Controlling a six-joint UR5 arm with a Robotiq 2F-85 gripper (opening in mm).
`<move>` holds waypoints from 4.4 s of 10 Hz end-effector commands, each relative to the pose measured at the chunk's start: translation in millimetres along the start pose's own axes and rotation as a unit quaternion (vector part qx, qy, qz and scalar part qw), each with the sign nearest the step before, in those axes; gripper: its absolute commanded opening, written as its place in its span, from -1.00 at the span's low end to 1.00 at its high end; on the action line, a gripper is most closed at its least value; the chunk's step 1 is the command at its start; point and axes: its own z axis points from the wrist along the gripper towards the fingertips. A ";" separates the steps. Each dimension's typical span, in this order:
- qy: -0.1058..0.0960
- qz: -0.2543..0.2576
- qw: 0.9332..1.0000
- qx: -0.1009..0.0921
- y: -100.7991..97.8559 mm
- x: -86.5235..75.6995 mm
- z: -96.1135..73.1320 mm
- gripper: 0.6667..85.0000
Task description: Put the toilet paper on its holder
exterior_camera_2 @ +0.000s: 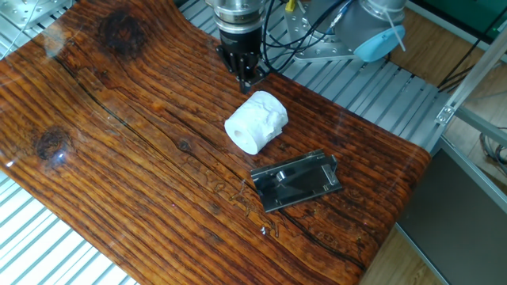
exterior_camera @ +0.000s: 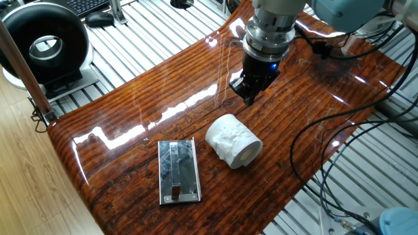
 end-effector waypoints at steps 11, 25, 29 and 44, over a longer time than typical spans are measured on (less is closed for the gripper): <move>0.031 0.103 0.994 0.026 23.0 11.4 -6.9 -0.18; 0.065 0.051 0.995 0.050 9.2 20.3 -7.2 -0.98; 0.057 0.040 0.997 0.043 10.0 15.7 -9.0 -0.99; 0.009 -0.040 0.999 0.018 26.9 4.1 11.5 1.00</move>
